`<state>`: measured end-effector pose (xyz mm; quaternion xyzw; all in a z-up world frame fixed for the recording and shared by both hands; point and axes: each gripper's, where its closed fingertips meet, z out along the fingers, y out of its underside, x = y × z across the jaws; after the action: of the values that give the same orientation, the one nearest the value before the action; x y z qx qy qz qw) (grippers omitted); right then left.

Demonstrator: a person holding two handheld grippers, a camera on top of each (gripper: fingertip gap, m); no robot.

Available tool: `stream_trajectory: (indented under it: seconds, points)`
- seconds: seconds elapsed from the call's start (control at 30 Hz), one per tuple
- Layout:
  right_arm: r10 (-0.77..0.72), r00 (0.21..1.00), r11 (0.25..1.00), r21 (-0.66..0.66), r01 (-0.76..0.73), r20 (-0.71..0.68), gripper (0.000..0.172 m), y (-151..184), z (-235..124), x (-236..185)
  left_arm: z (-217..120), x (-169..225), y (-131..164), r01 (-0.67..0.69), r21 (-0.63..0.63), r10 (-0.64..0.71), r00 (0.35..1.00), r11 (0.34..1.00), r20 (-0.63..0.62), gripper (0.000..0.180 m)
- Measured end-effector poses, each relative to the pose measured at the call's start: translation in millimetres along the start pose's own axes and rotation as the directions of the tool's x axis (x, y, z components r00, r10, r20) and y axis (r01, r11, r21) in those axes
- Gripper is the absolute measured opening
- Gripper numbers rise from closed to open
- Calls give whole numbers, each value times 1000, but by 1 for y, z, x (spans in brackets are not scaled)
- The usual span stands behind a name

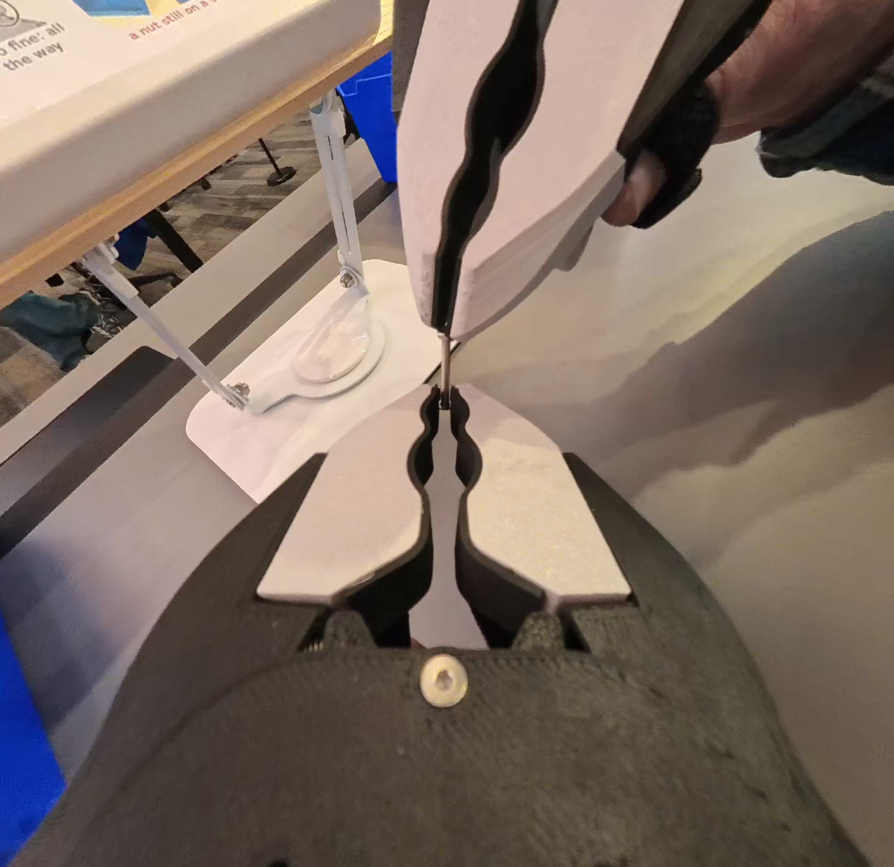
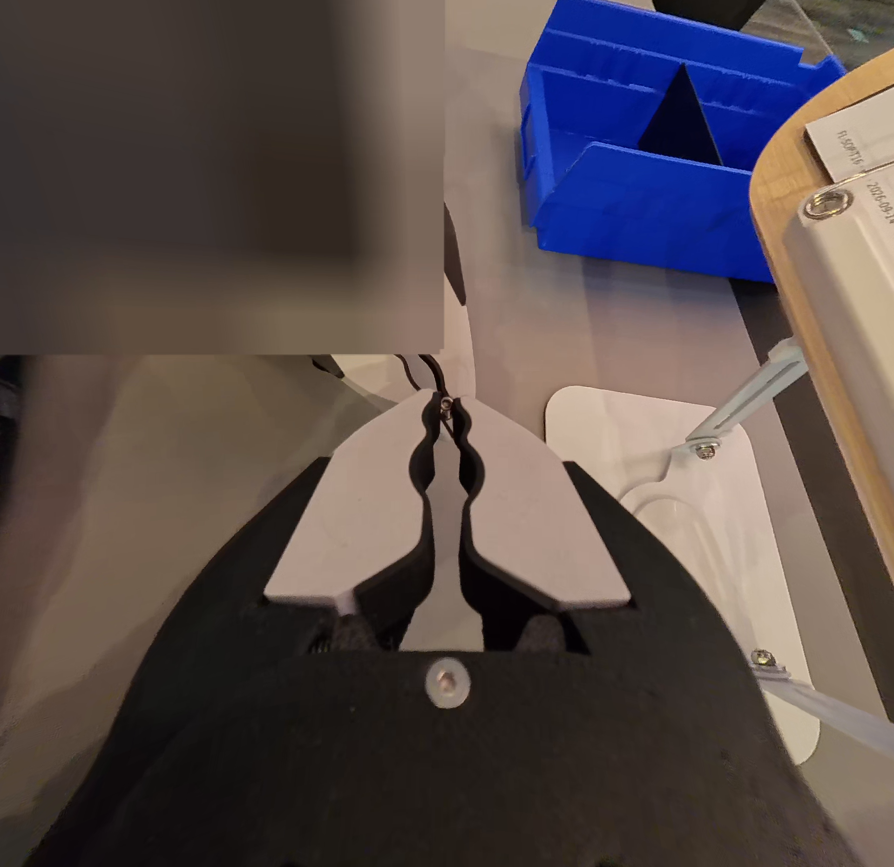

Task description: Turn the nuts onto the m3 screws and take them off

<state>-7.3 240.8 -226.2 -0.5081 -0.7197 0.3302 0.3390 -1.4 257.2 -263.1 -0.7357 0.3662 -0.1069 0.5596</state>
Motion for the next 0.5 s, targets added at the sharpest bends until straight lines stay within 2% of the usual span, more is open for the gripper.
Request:
stream_trajectory:
  seconds: [0.5]
  points:
    - [8,999,1000,28,-7,-35,7,-1,2,-1,1,2,-2,17,14,-17,1000,1000,-18,4]
